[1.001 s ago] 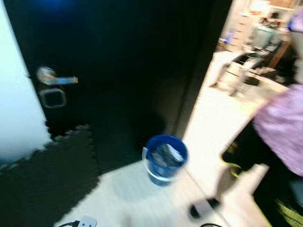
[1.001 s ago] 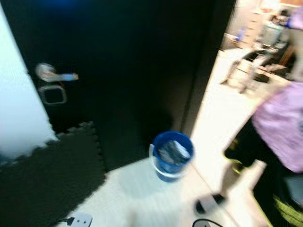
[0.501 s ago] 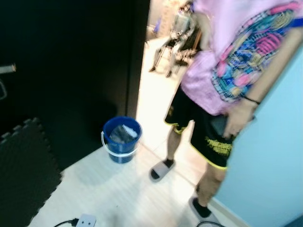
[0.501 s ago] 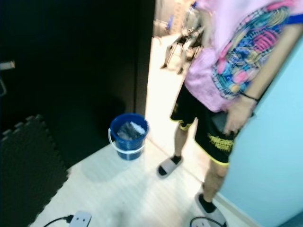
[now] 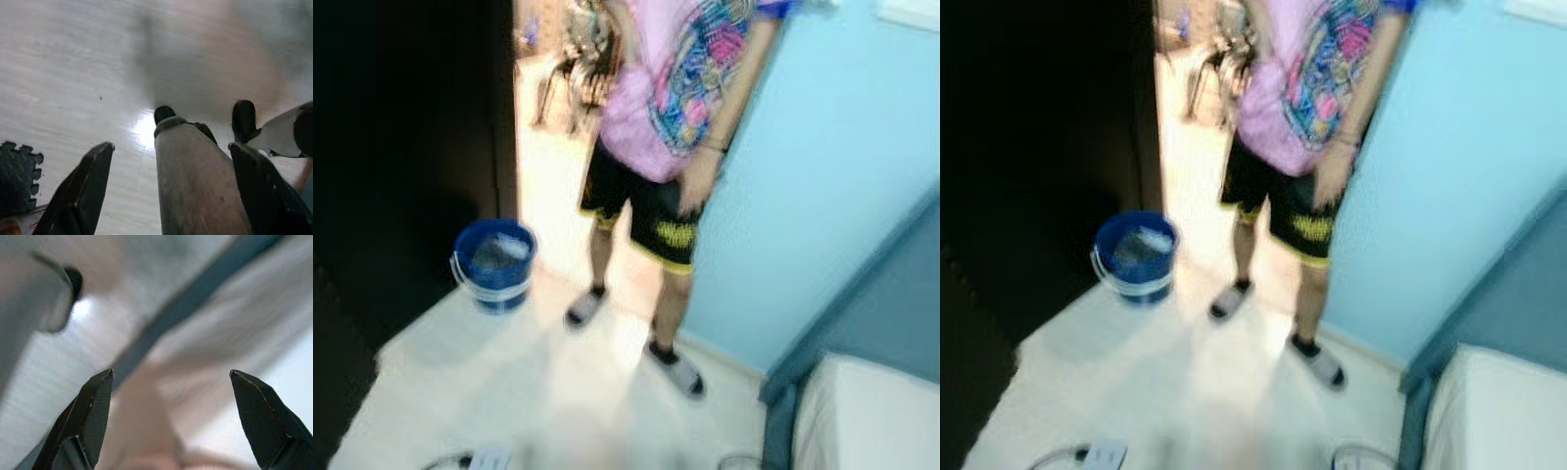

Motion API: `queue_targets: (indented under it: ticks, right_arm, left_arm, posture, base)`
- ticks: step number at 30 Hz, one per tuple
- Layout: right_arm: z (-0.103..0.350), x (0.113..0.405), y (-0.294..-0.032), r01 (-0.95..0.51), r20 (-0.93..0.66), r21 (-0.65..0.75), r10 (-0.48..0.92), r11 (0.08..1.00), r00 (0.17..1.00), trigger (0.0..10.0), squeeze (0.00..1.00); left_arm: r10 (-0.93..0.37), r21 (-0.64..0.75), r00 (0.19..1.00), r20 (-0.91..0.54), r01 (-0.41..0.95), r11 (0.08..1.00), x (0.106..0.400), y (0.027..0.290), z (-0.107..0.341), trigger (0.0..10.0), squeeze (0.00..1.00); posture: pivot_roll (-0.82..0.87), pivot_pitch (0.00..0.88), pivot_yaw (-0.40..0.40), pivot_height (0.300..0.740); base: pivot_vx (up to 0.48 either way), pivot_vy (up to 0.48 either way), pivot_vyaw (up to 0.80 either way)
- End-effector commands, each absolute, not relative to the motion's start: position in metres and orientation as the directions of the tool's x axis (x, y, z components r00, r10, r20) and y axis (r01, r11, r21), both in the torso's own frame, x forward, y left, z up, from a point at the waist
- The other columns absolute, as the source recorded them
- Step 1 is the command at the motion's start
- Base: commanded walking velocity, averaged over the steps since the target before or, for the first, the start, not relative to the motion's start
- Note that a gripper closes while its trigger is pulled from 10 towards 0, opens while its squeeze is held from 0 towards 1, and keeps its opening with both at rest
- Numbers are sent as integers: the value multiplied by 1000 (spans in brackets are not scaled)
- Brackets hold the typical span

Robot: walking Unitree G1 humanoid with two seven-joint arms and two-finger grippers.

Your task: Clean up the room

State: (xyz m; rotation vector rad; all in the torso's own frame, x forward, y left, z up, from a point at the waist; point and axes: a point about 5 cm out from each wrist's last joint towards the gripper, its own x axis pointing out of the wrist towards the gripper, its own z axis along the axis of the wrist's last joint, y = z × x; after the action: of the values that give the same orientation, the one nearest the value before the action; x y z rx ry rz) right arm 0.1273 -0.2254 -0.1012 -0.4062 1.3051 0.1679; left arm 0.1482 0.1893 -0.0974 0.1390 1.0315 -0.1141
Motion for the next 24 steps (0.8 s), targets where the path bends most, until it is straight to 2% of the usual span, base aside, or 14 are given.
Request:
queue_targets:
  ticks: [1, 11, 18, 24]
  right_arm:
    - [-100, 132, -226, -346, -953, -211, -114, 914, 280, 10000, 0]
    - [-96, 135, -237, -199, -927, -251, -176, 947, 331, 10000, 0]
    - [-95, 137, -240, -178, -922, -265, -195, 948, 334, 10000, 0]
    - [-97, 137, -230, -166, -931, -234, -171, 958, 324, 10000, 0]
  left_arm:
    - [-44, 48, 479, -877, 177, 983, 141, 183, -101, 10000, 0]
    - [-34, 64, 486, -873, 184, 981, 143, 184, -100, 10000, 0]
    - [-33, 68, 484, -875, 190, 979, 142, 185, -101, 10000, 0]
    - [-33, 47, 481, -876, 153, 987, 144, 190, -99, 10000, 0]
  posture:
    - [101, 0, -144, 740]
    - [99, 0, -144, 740]
    - [101, 0, -138, 740]
    - [112, 0, -126, 740]
  base:
    - [0, 0, -763]
    - [0, 0, -761]
    - [0, 0, -761]
    - [0, 0, -763]
